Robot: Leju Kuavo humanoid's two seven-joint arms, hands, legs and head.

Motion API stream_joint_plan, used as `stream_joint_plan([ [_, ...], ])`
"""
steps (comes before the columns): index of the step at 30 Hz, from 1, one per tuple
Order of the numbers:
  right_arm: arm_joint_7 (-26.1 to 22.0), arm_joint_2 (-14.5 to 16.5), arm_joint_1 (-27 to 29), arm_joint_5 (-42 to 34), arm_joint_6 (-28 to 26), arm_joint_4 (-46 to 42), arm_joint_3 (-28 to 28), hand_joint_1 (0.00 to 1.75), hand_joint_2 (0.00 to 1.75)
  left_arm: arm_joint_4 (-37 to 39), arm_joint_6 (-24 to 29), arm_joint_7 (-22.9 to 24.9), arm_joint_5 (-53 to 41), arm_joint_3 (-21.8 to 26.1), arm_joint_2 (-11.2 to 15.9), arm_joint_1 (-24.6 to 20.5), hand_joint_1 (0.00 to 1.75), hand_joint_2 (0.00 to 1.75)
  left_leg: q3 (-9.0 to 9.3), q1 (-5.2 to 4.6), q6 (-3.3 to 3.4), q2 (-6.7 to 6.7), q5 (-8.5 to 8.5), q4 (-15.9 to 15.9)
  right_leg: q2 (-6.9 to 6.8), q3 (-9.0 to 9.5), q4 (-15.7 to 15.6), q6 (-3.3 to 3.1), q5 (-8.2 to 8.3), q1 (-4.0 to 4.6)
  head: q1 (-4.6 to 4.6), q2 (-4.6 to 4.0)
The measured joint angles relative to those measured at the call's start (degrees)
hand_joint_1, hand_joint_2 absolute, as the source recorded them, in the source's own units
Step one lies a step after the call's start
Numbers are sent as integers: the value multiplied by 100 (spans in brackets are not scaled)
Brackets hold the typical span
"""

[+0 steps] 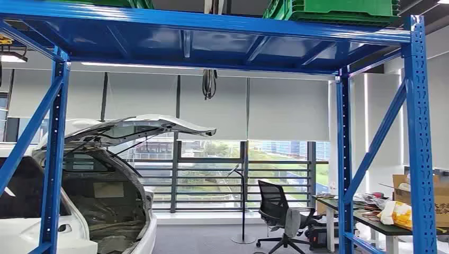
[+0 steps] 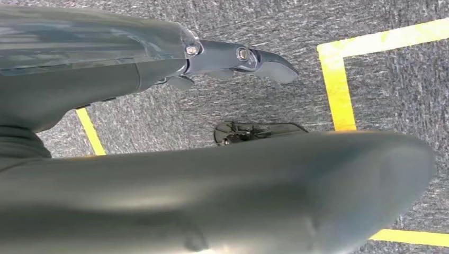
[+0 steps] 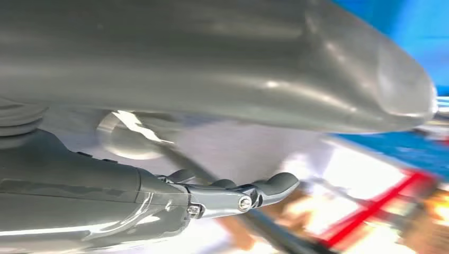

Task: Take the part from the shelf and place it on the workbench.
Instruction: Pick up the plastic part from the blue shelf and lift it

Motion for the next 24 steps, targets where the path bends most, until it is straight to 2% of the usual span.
stream_joint_plan([
  [17,283,-493,-852,565,-299,-2543,1652,0,0,197,-95,-219,-1071,1056,-185,-161,0,0,-2,0,0,-2,0,1,-1,-4,1,0,0,0,1,0],
  [24,407,-651,-1044,769,-394,-3269,2159,0,0,265,-173,-297,-1492,1395,-242,-208,0,0,-4,-6,0,-4,0,5,-2,-5,-1,3,2,-3,1,0],
])
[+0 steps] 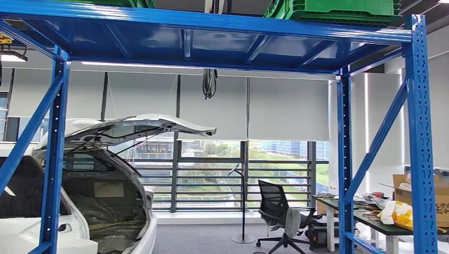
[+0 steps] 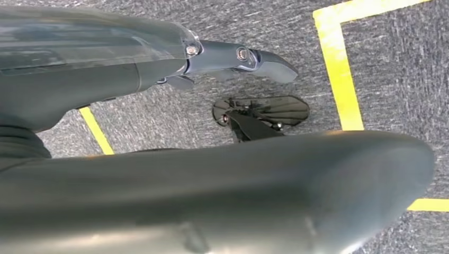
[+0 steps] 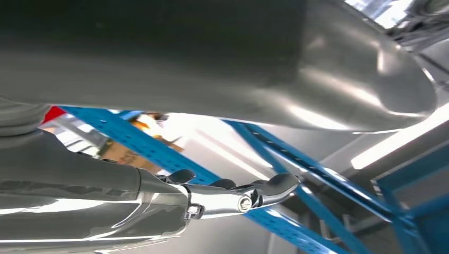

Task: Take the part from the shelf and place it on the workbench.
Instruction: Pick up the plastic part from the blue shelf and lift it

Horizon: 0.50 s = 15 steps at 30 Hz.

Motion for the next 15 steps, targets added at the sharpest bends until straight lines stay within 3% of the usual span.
stream_joint_plan([
  [10,28,-71,-16,-55,-27,-268,122,0,0,18,-5,-8,-56,134,-1,-12,0,0,-9,-49,19,-1,-6,27,-4,-4,-6,29,16,-47,0,0],
  [15,28,-116,-16,-63,-31,-325,130,0,0,18,-3,-16,-68,142,-2,-23,0,0,7,-37,134,2,15,-30,-8,-41,99,123,51,-72,-1,0],
])
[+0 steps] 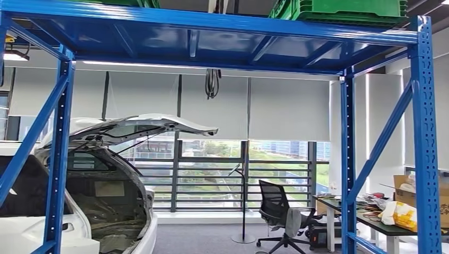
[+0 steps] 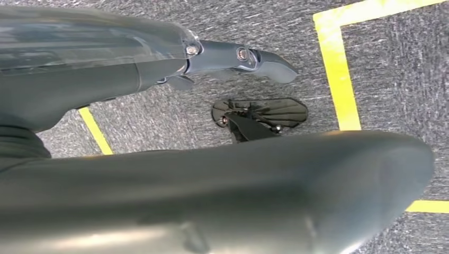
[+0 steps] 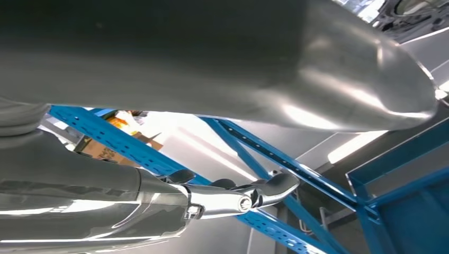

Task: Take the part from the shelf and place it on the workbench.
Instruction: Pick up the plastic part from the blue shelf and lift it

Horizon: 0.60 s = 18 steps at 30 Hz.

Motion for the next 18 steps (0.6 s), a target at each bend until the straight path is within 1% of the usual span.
stream_joint_plan([
  [1,-1,-14,-7,-2,-1,-13,-1,0,0,0,1,-3,-2,-1,-1,-3,0,0,21,18,24,2,6,-21,-3,-76,144,2,-71,1,0,0],
  [2,-1,-27,-13,-4,-2,-22,-1,0,0,0,2,-5,-2,-1,-1,-5,0,0,38,32,37,4,12,-35,-4,-209,391,-2,-193,1,-1,0],
  [4,-1,-45,-7,-8,-4,-29,-2,0,0,0,3,-9,-2,-1,-1,-6,0,0,41,33,43,6,7,-35,-5,-612,1100,15,-484,0,-1,0],
  [5,0,-50,9,-10,-6,-29,-2,0,0,0,3,-11,-2,-1,-1,-4,0,0,46,34,40,5,-2,-34,-5,-797,1385,33,-560,-3,-1,0],
  [6,1,-56,25,-10,-7,-29,-2,0,0,0,3,-12,-2,-1,-1,-2,0,0,59,36,29,2,-18,-33,-6,-911,1506,56,-534,-8,-1,0],
  [7,1,-62,35,-10,-8,-31,-1,0,0,0,3,-13,-2,-1,-1,1,0,0,84,42,11,-5,-41,-32,-7,-925,1420,77,-398,-15,-1,0],
  [8,1,-67,39,-10,-8,-34,-2,0,0,0,3,-13,-2,-1,-1,3,0,0,126,51,-15,-12,-76,-30,-7,-844,1137,92,-164,-23,-1,0],
  [9,1,-72,40,-10,-8,-39,-2,0,0,0,3,-14,-3,-1,-1,4,0,0,177,62,-46,-20,-116,-30,-6,-716,782,101,76,-31,0,0],
  [10,1,-74,42,-12,-8,-43,-2,0,0,0,3,-16,-3,0,-1,-3,0,0,222,71,-80,-25,-152,-29,-5,-607,477,97,204,-19,-1,0],
  [11,1,-79,40,-12,-8,-46,-2,0,0,0,3,-19,-3,1,-1,-11,0,0,244,76,-120,-29,-188,-27,-19,-529,257,52,253,1,-2,1],
  [12,1,-83,46,-14,-8,-50,-2,0,0,1,3,-21,-3,2,-4,-16,0,0,254,80,-163,-30,-216,-29,-30,-503,170,-14,225,28,-1,1],
  [13,1,-87,51,-16,-9,-53,-3,0,0,3,3,-23,-3,3,-9,-19,0,0,265,81,-201,-29,-232,-35,-45,-501,149,-94,162,57,-1,1],
  [14,0,-90,52,-15,-10,-62,-3,0,0,5,3,-22,-3,3,-15,-16,0,0,276,85,-235,-27,-249,-40,-57,-478,128,-175,155,67,1,1],
  [15,-1,-90,56,-16,-12,-78,-3,0,0,8,3,-22,-4,3,-22,-15,0,0,296,94,-258,-20,-261,-27,-57,-441,110,-230,151,68,2,2],
  [16,-2,-91,42,-15,-16,-93,-3,0,0,10,3,-24,-4,3,-27,-23,0,0,260,98,-269,-7,-272,81,-61,-390,84,-275,129,66,2,2],
  [17,-3,-92,28,-14,-19,-109,-3,0,0,12,3,-25,-4,3,-30,-36,0,0,146,99,-277,8,-304,294,-63,-334,60,-310,108,67,3,3],
  [18,-3,-92,21,-14,-22,-120,-3,0,0,15,3,-26,-4,3,-32,-46,0,0,-58,95,-277,23,-369,625,-68,-281,44,-342,77,76,4,3],
])
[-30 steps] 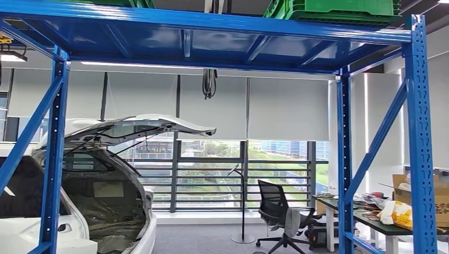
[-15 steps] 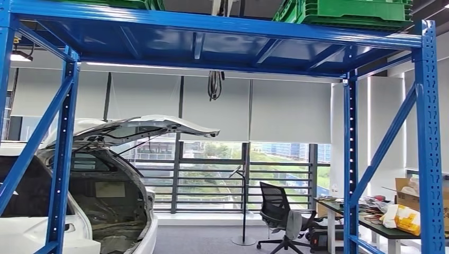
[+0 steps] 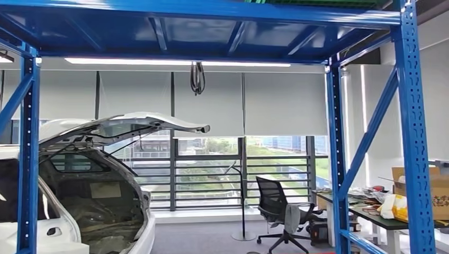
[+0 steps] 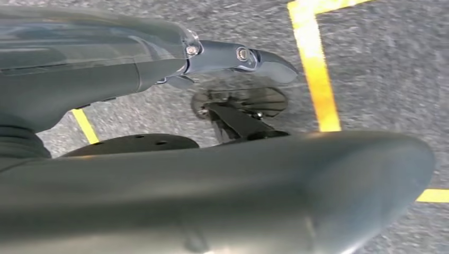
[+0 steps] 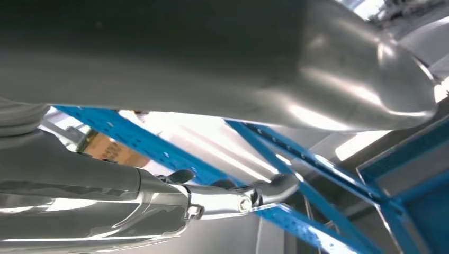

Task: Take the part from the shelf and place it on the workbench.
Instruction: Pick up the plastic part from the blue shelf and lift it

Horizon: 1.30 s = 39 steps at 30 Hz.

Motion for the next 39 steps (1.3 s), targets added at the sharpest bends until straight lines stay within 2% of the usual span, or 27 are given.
stream_joint_plan([
  [2,-1,1,18,-1,-2,-3,3,0,0,5,0,-1,0,0,0,5,0,0,-541,-25,19,18,-206,729,-3,103,-5,-53,-90,39,2,-1],
  [3,-1,2,37,-2,-2,-3,4,0,0,7,0,-1,0,0,0,21,0,0,-763,-43,35,21,-289,946,1,169,-6,-71,-146,59,2,-2],
  [4,-1,2,48,-4,-3,-3,5,0,0,7,1,-1,0,0,0,37,0,0,-894,-69,64,22,-284,960,9,259,-6,-82,-214,77,2,-2],
  [5,-1,2,52,-6,-3,-3,5,0,0,7,1,-1,0,0,0,49,0,0,-935,-102,106,23,-156,796,16,365,-8,-86,-289,89,2,-2],
  [6,-1,2,52,-11,-4,-3,5,0,0,7,2,-2,0,0,0,56,0,0,-919,-141,157,25,98,507,18,478,-12,-85,-369,97,2,-3],
  [7,-1,3,53,-18,-4,0,5,0,0,7,3,-3,0,1,2,61,0,0,-895,-186,215,26,429,193,16,596,-15,-77,-455,103,2,-3],
  [9,-4,9,60,-34,-1,4,6,0,0,7,7,-8,0,4,5,63,0,0,-853,-258,282,31,847,-209,24,709,-45,-36,-567,104,2,-2],
  [10,-6,13,72,-40,0,5,7,0,0,7,8,-10,0,6,7,66,0,0,-849,-279,300,32,902,-276,31,735,-53,-3,-588,102,1,-1],
  [12,-10,15,92,-50,-1,-8,4,0,0,7,11,-18,0,7,7,68,0,0,-771,-273,332,27,872,-343,39,750,-26,62,-577,96,-1,1],
  [13,-18,14,100,-55,-4,-17,2,0,0,7,14,-24,1,7,8,67,0,0,-705,-257,358,22,843,-386,39,716,102,86,-551,94,-1,0],
  [14,-25,11,97,-62,-7,-26,-1,0,0,7,16,-28,1,7,9,63,0,0,-629,-238,380,17,813,-422,40,605,326,110,-550,92,-1,0],
  [15,-30,9,98,-72,-9,-32,-3,0,0,7,19,-32,1,7,10,57,0,0,-560,-222,394,13,776,-451,40,419,640,137,-590,87,-1,1],
  [17,-37,7,117,-92,-10,-34,-7,0,0,8,20,-36,0,7,11,50,0,0,-433,-207,406,7,670,-466,40,-66,1281,193,-831,75,-3,-1],
  [18,-38,7,133,-102,-10,-34,-7,0,0,9,20,-36,0,7,11,52,0,0,-359,-202,402,3,607,-466,39,-267,1451,215,-963,68,-3,-1],
  [19,-40,7,145,-111,-10,-34,-8,0,0,9,20,-36,1,7,11,57,0,0,-270,-199,396,-2,539,-466,38,-398,1465,231,-1018,62,-3,-1],
  [20,-43,7,151,-122,-10,-34,-11,0,0,9,20,-36,1,7,11,60,0,0,-166,-196,388,-8,464,-466,38,-451,1313,240,-941,58,-3,-2],
  [21,-45,7,152,-134,-10,-34,-15,0,0,9,20,-36,2,7,11,61,0,0,-56,-193,376,-13,386,-467,38,-441,1020,242,-701,55,-3,-2],
  [22,-48,7,154,-149,-9,-31,-22,0,0,10,21,-37,3,8,11,60,0,0,35,-191,358,-18,312,-472,39,-413,685,230,-327,56,-5,-3],
  [24,-57,5,166,-194,0,-25,-38,0,0,14,22,-38,4,10,11,49,0,0,131,-188,301,-34,216,-495,36,-395,220,153,201,86,-5,-3],
  [25,-65,2,179,-223,8,-26,-49,0,0,17,24,-39,5,11,11,48,0,0,143,-186,271,-38,198,-509,37,-406,133,99,308,106,-7,-2],
  [26,-76,-1,192,-257,17,-31,-60,0,0,20,25,-43,7,11,11,50,0,0,166,-183,246,-40,194,-542,36,-396,92,53,283,124,-6,-2],
  [27,-92,-2,208,-294,27,-40,-72,0,0,21,26,-50,13,14,11,54,0,0,195,-181,239,-36,193,-582,43,-369,57,36,317,128,-9,-2],
  [30,-138,-9,255,-427,81,-49,-113,0,0,22,27,-69,50,36,11,47,0,0,270,-178,260,-33,209,-672,57,-302,-15,48,318,123,-10,-3],
  [36,-258,-37,514,-813,323,-65,-166,0,0,22,51,-68,111,100,13,46,0,0,277,-177,251,-33,215,-686,67,-291,-25,3,235,128,-10,-3],
  [39,-404,-52,803,-1022,447,-140,-165,0,131,22,63,-70,172,148,13,46,0,0,300,-172,221,-33,181,-741,61,-293,-24,-5,224,136,-11,-3],
])
